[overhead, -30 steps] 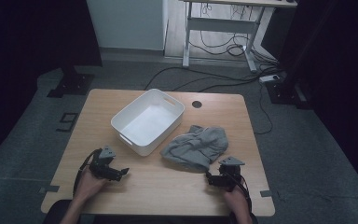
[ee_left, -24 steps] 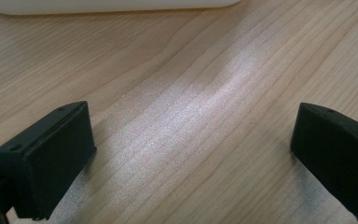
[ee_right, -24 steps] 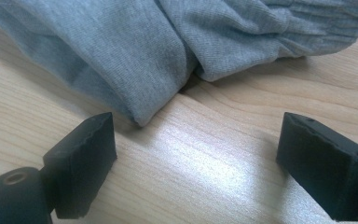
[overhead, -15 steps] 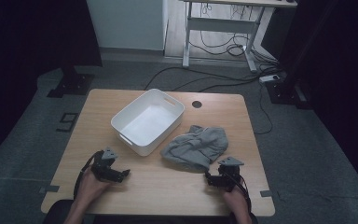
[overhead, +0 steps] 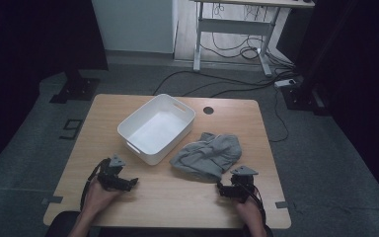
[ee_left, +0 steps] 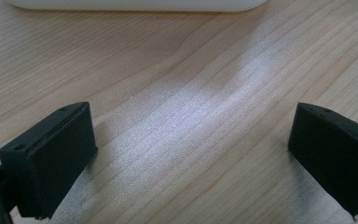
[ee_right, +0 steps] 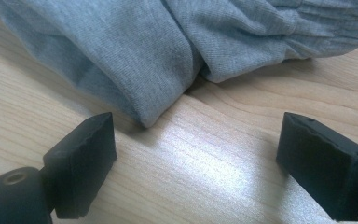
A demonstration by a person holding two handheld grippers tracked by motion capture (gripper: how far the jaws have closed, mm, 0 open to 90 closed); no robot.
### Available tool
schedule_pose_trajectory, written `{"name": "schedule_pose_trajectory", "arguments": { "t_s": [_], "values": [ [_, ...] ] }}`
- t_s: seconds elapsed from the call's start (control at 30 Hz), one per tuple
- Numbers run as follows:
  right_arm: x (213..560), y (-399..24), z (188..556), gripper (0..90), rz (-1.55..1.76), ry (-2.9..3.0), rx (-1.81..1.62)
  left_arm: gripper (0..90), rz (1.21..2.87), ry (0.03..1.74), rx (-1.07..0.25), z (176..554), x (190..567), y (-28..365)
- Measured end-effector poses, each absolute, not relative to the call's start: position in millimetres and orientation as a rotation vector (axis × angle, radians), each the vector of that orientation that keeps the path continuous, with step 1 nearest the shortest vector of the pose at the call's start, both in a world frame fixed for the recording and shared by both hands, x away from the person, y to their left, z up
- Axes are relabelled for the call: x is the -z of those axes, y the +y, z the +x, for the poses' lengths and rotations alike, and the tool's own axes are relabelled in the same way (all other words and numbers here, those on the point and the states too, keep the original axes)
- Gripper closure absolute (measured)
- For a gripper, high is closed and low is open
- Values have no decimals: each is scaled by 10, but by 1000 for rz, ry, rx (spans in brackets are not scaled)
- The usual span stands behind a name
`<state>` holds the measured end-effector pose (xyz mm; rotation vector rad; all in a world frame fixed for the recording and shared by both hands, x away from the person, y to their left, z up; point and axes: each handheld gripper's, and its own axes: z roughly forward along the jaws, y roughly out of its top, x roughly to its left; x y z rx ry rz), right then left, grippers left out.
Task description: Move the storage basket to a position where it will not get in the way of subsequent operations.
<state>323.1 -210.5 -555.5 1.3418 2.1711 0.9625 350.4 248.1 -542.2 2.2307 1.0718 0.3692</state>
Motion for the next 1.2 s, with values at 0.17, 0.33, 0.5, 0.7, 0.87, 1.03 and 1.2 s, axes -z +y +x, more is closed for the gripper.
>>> {"name": "schedule_pose_trajectory", "arguments": {
  "t_s": [0.17,0.33,0.5,0.7,0.87,1.03,1.2],
  "values": [
    [5555,-2105,3232,115,1341,2171,-962,8,2186,1032,-352,3471,5283,2500],
    [5555,-2105,3232,115,1341,2171,-962,93,2193,1026,-357,3448,5200,2510],
    [5555,-2102,3233,115,1341,2171,-962,139,2206,1004,-367,3418,5101,2523],
    [5555,-2096,3233,115,1342,2172,-962,155,2195,975,-398,3397,4901,2510],
    [5555,-2097,3233,115,1341,2172,-962,181,2181,949,-395,3393,4742,2476],
    [5555,-2096,3232,115,1342,2172,-962,228,2170,910,-395,3414,4526,2389],
    [5555,-2097,3233,115,1342,2172,-962,299,2160,889,-376,3460,4426,2323]
  ]
}}
